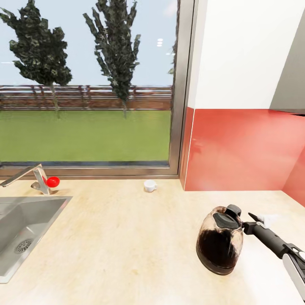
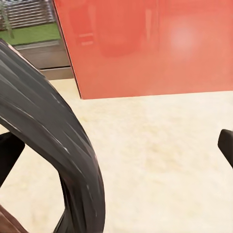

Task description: Set up a coffee station on the kitchen countertop: keep the coffee maker on the countertop, move the bottle of coffee from the kitchen shelf to the counter next to the coffee maker, place a paper coffee filter on top of the coffee maker, put the saucer next to the coffee maker with the coffee cup on the saucer, and place the electric kettle next to the coffee maker.

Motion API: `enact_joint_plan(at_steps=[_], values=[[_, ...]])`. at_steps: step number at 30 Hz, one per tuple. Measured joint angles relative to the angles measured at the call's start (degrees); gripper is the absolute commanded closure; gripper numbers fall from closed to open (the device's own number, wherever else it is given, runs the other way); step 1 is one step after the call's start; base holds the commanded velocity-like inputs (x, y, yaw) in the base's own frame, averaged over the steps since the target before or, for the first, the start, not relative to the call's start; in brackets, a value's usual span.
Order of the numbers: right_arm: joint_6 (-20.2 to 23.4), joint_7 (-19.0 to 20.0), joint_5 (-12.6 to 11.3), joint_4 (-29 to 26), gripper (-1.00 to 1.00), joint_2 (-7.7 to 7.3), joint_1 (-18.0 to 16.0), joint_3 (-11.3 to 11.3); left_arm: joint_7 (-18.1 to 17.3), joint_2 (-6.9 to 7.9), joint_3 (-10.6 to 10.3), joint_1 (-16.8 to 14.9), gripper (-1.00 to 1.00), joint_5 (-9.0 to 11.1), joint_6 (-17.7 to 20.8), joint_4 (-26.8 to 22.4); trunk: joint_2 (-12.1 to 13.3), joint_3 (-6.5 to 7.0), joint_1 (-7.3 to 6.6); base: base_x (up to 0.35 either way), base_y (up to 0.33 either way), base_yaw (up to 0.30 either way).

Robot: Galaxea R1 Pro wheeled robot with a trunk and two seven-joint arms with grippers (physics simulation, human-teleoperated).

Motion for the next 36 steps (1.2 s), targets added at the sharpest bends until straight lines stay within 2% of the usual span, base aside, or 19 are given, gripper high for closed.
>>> enact_joint_plan(at_steps=[36], values=[[-0.1,0.1,0.1,-0.8,-1.0,0.0,0.0,0.0,0.0,0.02,-0.1,0.0,-1.0,0.0,0.0,0.1,0.0,-0.01,0.0,0.009,0.003,0.0]])
